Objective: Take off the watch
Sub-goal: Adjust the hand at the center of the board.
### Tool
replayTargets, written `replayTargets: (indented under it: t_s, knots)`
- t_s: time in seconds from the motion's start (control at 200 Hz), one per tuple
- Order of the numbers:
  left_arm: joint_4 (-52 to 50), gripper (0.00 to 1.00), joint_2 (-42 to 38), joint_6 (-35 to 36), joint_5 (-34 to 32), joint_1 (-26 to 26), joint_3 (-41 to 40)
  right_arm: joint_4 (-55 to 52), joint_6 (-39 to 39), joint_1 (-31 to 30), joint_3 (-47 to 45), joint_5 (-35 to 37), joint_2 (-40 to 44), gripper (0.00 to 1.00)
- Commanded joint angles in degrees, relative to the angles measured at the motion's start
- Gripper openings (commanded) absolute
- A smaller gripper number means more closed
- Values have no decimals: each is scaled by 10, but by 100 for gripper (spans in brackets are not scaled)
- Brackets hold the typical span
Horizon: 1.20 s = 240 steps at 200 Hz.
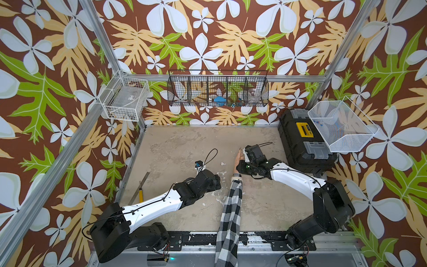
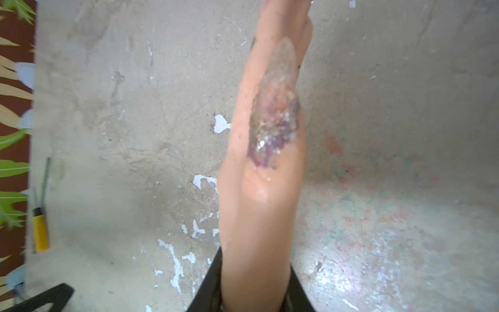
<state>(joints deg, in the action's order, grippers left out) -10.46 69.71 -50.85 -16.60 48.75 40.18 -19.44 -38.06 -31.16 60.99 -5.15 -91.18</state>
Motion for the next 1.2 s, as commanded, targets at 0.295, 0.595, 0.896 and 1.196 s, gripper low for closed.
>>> replayTargets:
  t_s: [0.295,0.595,0.896,1.196]
  knots:
    - [29,97,-26,25,38,-93,-47,-211,56,-88,166,280,-136,24]
    - [35,97,-58,17,48,-145,-76,-288,32,-137,263,349,-251,27]
    - [33,97,-75,17,56,-163,-79,-323,5,-170,340,353,-324,47]
    - [25,97,-96,18,56,-168,-85,-332,-2,-193,392,336,-344,73]
